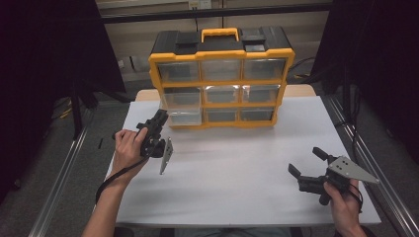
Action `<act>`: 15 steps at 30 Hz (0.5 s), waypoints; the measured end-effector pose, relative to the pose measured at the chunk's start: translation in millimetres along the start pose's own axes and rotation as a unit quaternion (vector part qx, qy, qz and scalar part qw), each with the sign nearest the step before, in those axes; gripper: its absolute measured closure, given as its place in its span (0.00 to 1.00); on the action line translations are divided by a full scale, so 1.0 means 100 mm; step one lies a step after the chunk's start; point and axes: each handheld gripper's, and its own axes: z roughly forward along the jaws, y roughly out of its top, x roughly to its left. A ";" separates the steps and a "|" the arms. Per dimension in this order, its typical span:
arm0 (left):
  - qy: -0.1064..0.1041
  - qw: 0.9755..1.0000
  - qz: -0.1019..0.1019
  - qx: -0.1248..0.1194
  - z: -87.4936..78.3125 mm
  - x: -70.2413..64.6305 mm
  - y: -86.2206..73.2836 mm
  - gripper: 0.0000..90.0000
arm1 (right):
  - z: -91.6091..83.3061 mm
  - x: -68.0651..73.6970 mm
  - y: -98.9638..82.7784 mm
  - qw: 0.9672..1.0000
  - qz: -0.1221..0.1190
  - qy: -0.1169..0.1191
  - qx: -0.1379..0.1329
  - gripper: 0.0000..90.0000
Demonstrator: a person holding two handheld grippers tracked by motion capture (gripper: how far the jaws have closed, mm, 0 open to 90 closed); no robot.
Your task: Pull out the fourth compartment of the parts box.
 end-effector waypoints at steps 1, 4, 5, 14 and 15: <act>0.000 1.000 -0.004 0.002 0.00 0.00 0.00 0.82 | 0.00 0.00 0.00 1.000 0.000 0.000 -0.001 0.00; 0.007 1.000 -0.023 -0.001 0.00 0.02 -0.03 0.71 | 0.00 0.00 0.00 1.000 0.000 0.000 0.000 0.00; 0.003 0.999 -0.035 -0.008 0.01 0.01 -0.05 0.67 | 0.00 0.00 0.00 1.000 0.000 -0.001 0.000 0.00; 0.009 0.996 -0.086 0.008 0.04 0.04 -0.12 0.36 | -0.01 -0.01 -0.01 1.000 0.001 -0.004 0.003 0.00; 0.008 0.996 -0.092 0.010 0.04 0.04 -0.12 0.31 | -0.01 -0.01 -0.01 1.000 0.002 -0.003 0.003 0.00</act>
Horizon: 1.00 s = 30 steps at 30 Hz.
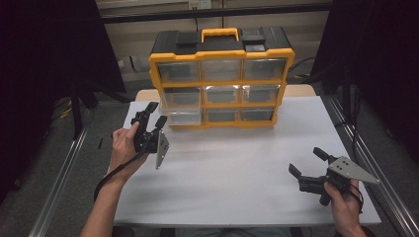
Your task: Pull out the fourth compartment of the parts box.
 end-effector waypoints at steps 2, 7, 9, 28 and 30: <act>0.004 1.000 -0.025 0.002 0.00 -0.01 0.00 0.26 | 0.01 -0.01 0.00 1.000 0.001 -0.001 -0.002 0.00; -0.004 0.996 -0.094 -0.001 0.01 0.03 -0.01 0.20 | 0.02 -0.02 -0.01 1.000 0.001 0.004 -0.001 0.00; -0.008 0.991 -0.134 0.005 0.01 0.02 -0.02 0.19 | 0.02 -0.02 -0.01 1.000 0.003 0.004 0.000 0.00; -0.090 0.911 -0.402 0.014 0.04 0.03 -0.05 0.05 | 0.03 0.02 0.01 1.000 -0.006 0.010 0.001 0.00; -0.096 0.900 -0.426 0.012 0.05 0.02 -0.06 0.04 | 0.03 0.02 0.01 1.000 -0.005 0.008 0.001 0.00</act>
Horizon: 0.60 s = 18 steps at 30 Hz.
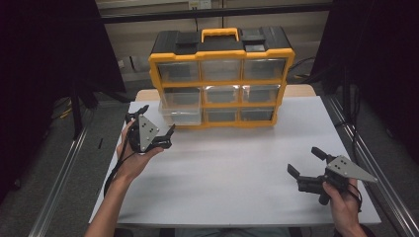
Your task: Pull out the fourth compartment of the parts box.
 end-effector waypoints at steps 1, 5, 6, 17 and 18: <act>-0.004 1.000 -0.007 0.001 0.00 0.01 0.00 0.04 | 0.00 0.00 0.00 1.000 0.000 0.001 0.002 0.00; -0.018 0.998 -0.052 0.011 0.02 0.04 -0.02 0.03 | 0.02 -0.01 0.00 1.000 0.000 0.002 0.001 0.00; -0.024 0.997 -0.072 0.014 0.02 0.05 -0.02 0.03 | 0.02 -0.01 0.00 1.000 0.000 0.003 0.000 0.00; -0.037 0.978 -0.199 0.047 -0.15 0.02 -0.23 0.03 | 0.03 0.00 0.00 1.000 0.001 -0.003 0.003 0.00; -0.033 0.974 -0.220 0.047 -0.16 0.02 -0.28 0.03 | 0.03 0.00 0.00 1.000 0.000 0.000 0.002 0.00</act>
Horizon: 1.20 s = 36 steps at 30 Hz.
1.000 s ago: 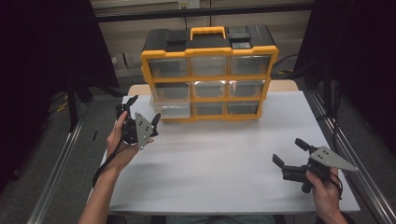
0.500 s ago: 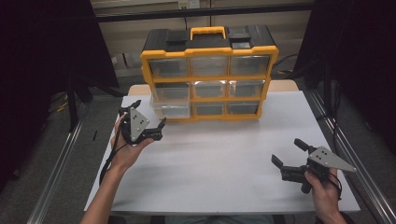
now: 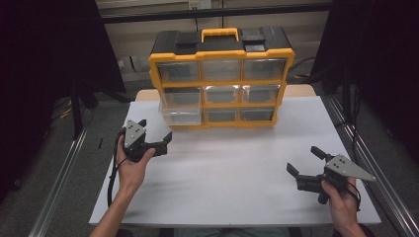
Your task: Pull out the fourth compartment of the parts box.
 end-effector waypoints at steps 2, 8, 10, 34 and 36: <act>0.000 0.999 -0.035 -0.003 0.00 0.02 -0.07 0.03 | 0.00 0.00 0.00 1.000 -0.003 -0.001 0.002 0.00; 0.000 1.000 -0.026 0.015 -0.02 -0.05 -0.26 0.04 | 0.00 0.00 0.00 1.000 -0.002 0.003 0.004 0.00; -0.001 1.000 -0.029 0.007 -0.05 -0.09 -0.30 0.04 | 0.00 -0.01 -0.01 1.000 -0.001 0.002 0.008 0.00; -0.033 0.999 -0.008 -0.018 -0.47 -0.32 -0.43 0.05 | -0.01 0.01 -0.01 1.000 -0.001 0.010 0.012 0.00; -0.030 0.999 -0.016 -0.014 -0.50 -0.30 -0.44 0.05 | -0.01 0.01 -0.01 1.000 -0.002 0.010 0.011 0.00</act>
